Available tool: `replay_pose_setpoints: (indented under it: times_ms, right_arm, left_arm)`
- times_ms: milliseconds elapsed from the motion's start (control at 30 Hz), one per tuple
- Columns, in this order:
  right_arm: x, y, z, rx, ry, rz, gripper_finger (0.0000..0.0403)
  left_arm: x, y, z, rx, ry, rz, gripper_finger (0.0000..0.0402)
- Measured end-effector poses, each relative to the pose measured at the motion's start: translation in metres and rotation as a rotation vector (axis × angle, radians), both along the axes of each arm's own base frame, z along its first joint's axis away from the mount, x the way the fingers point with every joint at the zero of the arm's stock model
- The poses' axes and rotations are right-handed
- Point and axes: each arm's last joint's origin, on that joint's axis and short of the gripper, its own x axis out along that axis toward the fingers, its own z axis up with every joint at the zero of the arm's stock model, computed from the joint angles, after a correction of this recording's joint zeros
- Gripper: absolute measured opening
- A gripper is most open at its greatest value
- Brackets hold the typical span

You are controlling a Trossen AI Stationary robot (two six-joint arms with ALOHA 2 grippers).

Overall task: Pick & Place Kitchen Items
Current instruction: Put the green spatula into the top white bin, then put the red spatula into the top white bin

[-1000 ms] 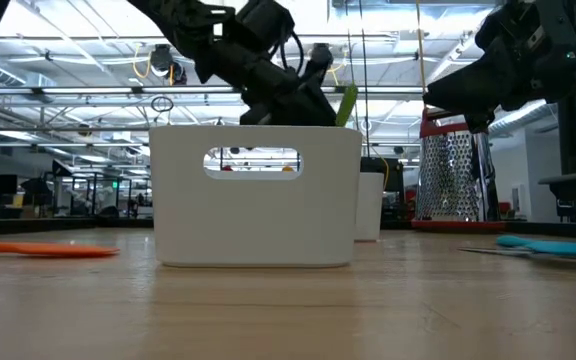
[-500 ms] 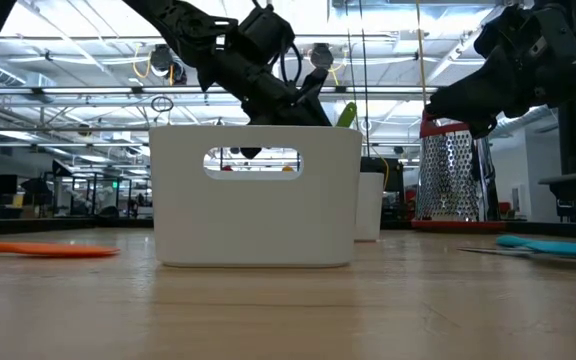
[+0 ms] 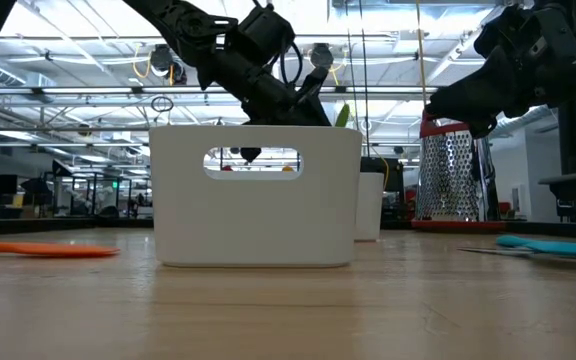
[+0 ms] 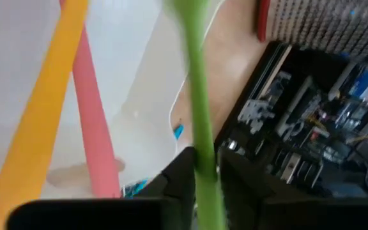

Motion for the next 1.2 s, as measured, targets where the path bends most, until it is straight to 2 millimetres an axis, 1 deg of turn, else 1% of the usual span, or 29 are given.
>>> replay_pose_setpoints:
  times_ms: [233,333,467,600,700,800,933,1067,1200]
  right_arm:
    - [0.000,0.000,0.000,0.000,0.000,0.000,0.0093]
    - [0.000,0.000,0.000,0.000,0.000,0.000,0.0093]
    - [0.000,0.000,0.000,0.001,0.000,0.000,0.0093]
    - [0.000,0.000,0.000,0.001,0.000,0.000,0.0093]
    - [0.000,0.000,0.000,0.001,0.000,0.001,0.0093]
    - [0.000,0.000,0.000,0.001,0.000,0.001,0.0093]
    - [0.000,0.000,0.000,0.001,0.001,0.001,0.0093]
    - [0.000,0.000,0.000,0.000,0.002,0.001,0.0093]
    - [0.000,0.000,0.000,0.000,0.002,0.000,0.0093]
  left_arm:
    - [0.000,0.000,0.000,0.013,0.007,0.012,0.0153]
    - [0.001,0.001,0.005,0.036,-0.038,-0.032,0.0177]
    - [-0.002,-0.001,0.023,0.077,-0.125,-0.111,0.0187]
    - [-0.011,-0.011,0.052,0.182,-0.210,-0.173,0.0172]
    - [-0.021,-0.025,0.078,0.281,-0.270,-0.196,0.0155]
    - [-0.032,-0.044,0.099,0.336,-0.313,-0.246,0.0137]
    - [-0.051,-0.074,0.118,0.330,-0.304,-0.339,0.0117]
    - [-0.075,-0.105,0.121,0.303,-0.176,-0.418,0.0101]
    - [-0.101,-0.132,0.114,0.278,0.030,-0.486,0.0089]
